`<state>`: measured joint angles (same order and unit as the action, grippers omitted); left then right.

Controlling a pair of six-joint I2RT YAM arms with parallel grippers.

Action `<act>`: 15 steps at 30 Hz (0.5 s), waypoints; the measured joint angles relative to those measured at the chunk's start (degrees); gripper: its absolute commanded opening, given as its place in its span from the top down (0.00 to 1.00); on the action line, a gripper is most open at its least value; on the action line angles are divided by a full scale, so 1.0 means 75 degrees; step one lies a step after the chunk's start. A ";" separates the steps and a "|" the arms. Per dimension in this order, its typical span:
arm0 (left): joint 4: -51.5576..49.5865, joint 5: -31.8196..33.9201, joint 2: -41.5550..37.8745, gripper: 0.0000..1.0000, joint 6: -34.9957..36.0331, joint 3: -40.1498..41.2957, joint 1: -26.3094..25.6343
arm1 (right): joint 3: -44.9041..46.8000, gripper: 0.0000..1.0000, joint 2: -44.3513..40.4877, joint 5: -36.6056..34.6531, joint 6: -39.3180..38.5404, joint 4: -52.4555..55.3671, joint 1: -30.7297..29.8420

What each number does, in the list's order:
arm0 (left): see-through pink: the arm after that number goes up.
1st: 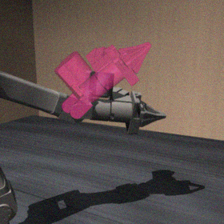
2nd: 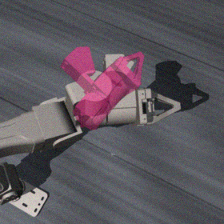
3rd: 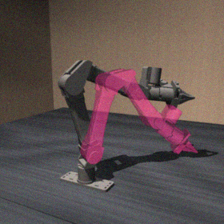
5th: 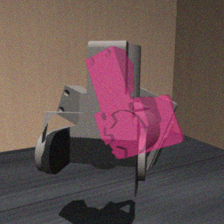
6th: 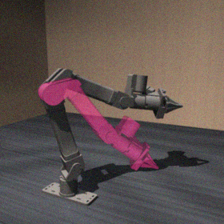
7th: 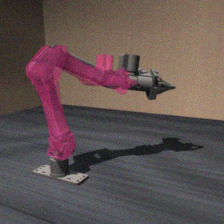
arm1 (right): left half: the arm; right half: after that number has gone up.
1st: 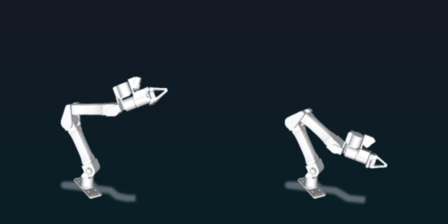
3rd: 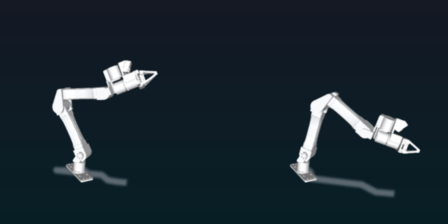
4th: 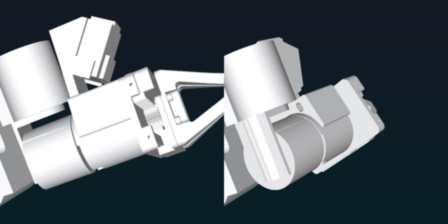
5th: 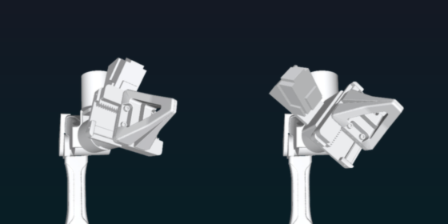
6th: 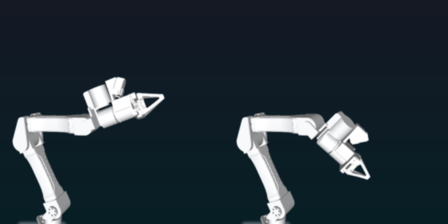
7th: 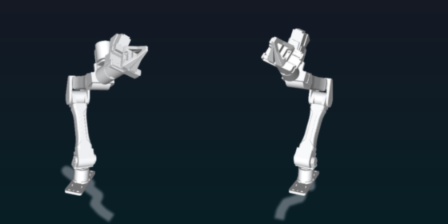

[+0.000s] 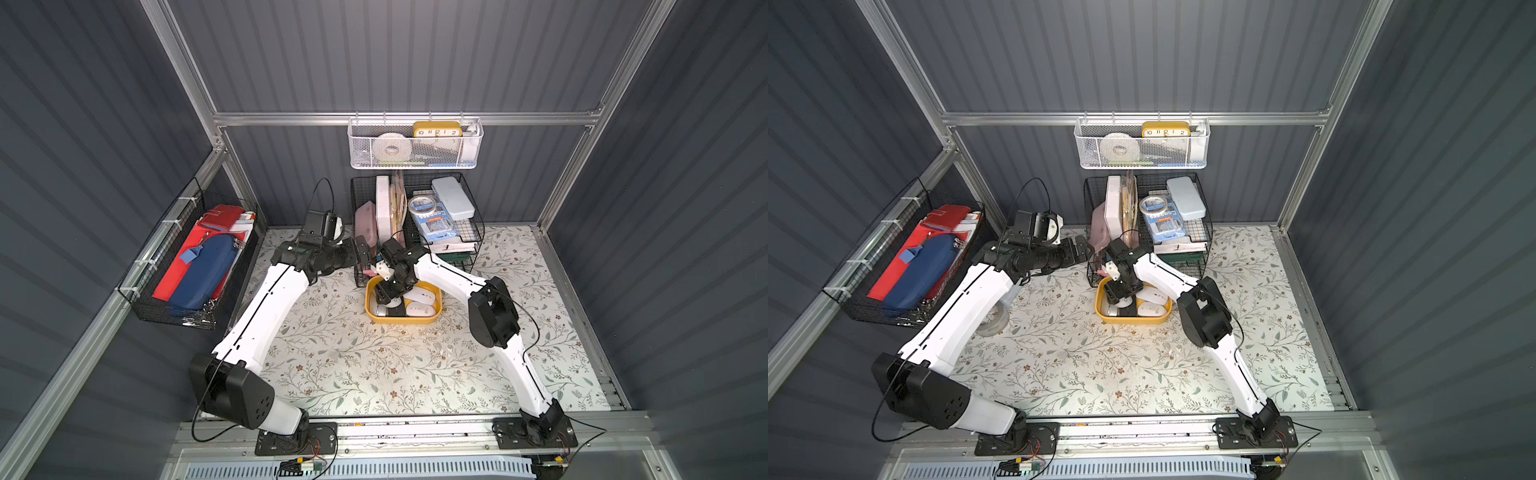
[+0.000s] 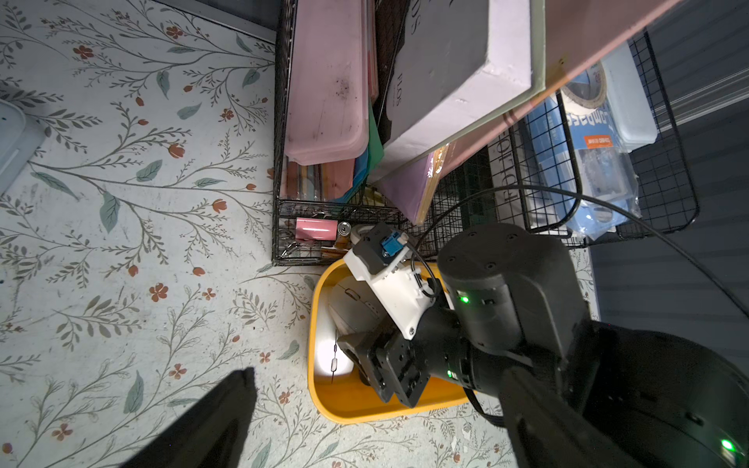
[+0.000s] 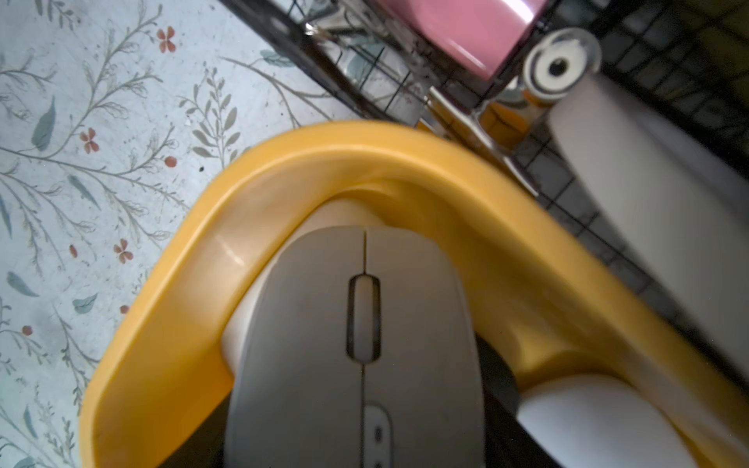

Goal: Take out the mouse from the storage box
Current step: Pick up the mouse from the storage box, then place the mouse at the center of the board.

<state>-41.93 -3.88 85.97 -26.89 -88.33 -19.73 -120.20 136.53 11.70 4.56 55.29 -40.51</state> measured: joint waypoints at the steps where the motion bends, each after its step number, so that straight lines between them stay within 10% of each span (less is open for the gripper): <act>1: 0.0006 0.0000 0.0000 0.01 0.0000 0.0000 0.0000 | 0.0058 0.70 -0.0102 -0.0017 0.0003 0.0006 -0.0003; 15: 0.0207 -0.0134 0.0000 0.01 -0.0003 -0.0003 0.0000 | 0.2264 0.70 -0.2527 -0.0895 0.0221 -0.0023 0.0012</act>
<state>-40.38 -4.89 85.97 -26.92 -88.36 -19.73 -103.22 117.58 4.99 6.22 55.11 -40.42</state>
